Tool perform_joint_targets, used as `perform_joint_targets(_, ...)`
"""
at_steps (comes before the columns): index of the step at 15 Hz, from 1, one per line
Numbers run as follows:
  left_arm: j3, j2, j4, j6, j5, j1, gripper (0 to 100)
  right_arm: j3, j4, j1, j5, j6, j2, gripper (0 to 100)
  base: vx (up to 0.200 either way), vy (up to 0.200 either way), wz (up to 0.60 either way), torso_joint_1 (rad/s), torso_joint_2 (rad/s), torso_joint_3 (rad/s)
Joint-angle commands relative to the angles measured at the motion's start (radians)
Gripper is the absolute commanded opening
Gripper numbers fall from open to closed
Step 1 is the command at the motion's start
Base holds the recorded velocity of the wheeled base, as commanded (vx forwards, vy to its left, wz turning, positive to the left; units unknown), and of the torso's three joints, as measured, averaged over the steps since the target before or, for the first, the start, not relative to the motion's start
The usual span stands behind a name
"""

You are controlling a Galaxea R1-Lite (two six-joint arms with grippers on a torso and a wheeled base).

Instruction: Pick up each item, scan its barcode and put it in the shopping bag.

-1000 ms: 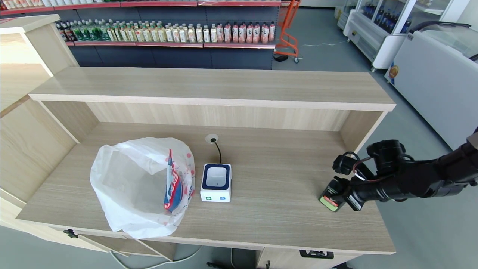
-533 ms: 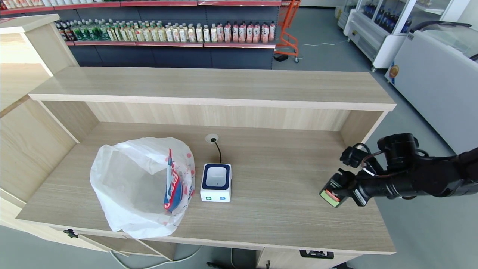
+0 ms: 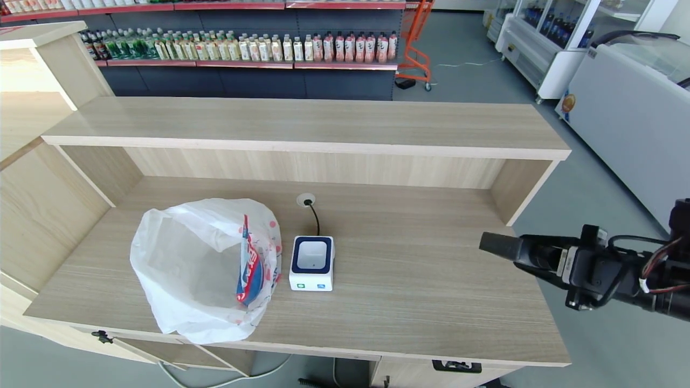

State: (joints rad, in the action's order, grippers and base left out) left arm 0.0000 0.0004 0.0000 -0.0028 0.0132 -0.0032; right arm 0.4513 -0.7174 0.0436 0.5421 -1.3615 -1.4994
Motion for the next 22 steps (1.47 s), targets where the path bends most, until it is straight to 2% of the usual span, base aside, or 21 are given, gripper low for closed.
perform_joint_targets(1,0.0,0.0,0.0,0.0,0.001,0.0,100,-0.052,-0.034,0.18,0.176,-0.501,0.008,0,0.0,0.0,0.0,0.0,0.0,0.0)
perform_joint_targets(4,0.0,0.0,0.0,0.0,0.001,0.0,100,-0.049,0.05,0.363,0.257,-0.91,-0.064,0,0.0,0.0,0.0,0.0,0.0,0.0)
perform_joint_targets(6,0.0,0.0,0.0,0.0,0.001,0.0,100,-0.054,0.055,0.39,0.309,-1.045,-0.113,0,0.0,0.0,0.0,0.0,0.0,0.0)
perform_joint_targets(9,0.0,0.0,0.0,0.0,0.001,0.0,100,-0.046,0.042,0.418,0.418,-1.16,-0.16,0,0.0,0.0,0.0,0.0,0.0,0.0)
perform_joint_targets(10,0.0,0.0,0.0,0.0,0.001,0.0,100,-0.032,0.042,0.452,0.441,-1.186,-0.174,0,0.0,0.0,0.0,0.0,0.0,0.0)
perform_joint_targets(13,0.0,0.0,0.0,0.0,0.001,0.0,100,0.043,0.042,0.46,0.478,-1.216,-0.202,0,0.0,0.0,0.0,0.0,0.0,0.0)
perform_joint_targets(17,0.0,0.0,0.0,0.0,0.001,0.0,100,0.095,0.032,0.466,0.478,-1.24,-0.228,0,0.0,0.0,0.0,0.0,0.0,0.0)
perform_joint_targets(22,0.0,0.0,0.0,0.0,0.001,0.0,100,0.152,-0.05,0.463,0.478,-1.248,-0.254,0,0.0,0.0,0.0,0.0,0.0,0.0)
